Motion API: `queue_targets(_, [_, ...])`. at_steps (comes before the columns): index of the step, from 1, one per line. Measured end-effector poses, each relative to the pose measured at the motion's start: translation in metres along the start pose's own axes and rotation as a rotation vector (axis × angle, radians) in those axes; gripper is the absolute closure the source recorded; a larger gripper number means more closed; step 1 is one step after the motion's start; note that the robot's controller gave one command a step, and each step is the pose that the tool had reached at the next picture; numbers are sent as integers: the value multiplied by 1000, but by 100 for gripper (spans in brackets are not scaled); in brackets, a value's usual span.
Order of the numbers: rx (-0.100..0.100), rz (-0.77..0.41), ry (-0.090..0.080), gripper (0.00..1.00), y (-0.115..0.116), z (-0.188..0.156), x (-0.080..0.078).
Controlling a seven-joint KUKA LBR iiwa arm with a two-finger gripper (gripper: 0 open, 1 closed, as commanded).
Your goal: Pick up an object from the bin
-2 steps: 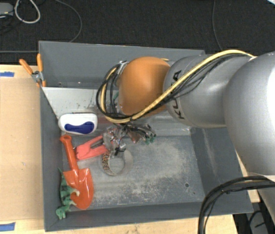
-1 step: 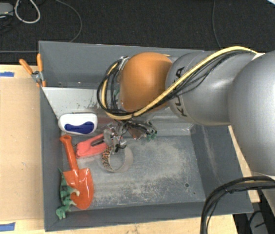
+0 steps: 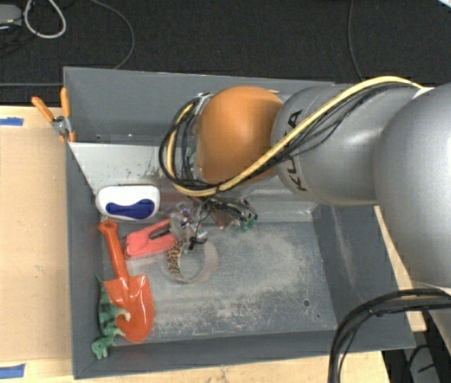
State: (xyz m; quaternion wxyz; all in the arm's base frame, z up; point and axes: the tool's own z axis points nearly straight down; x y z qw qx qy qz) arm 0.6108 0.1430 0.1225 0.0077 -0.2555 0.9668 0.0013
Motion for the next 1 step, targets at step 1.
queue_targets(1, [-1,1,1,100,0,-5,0])
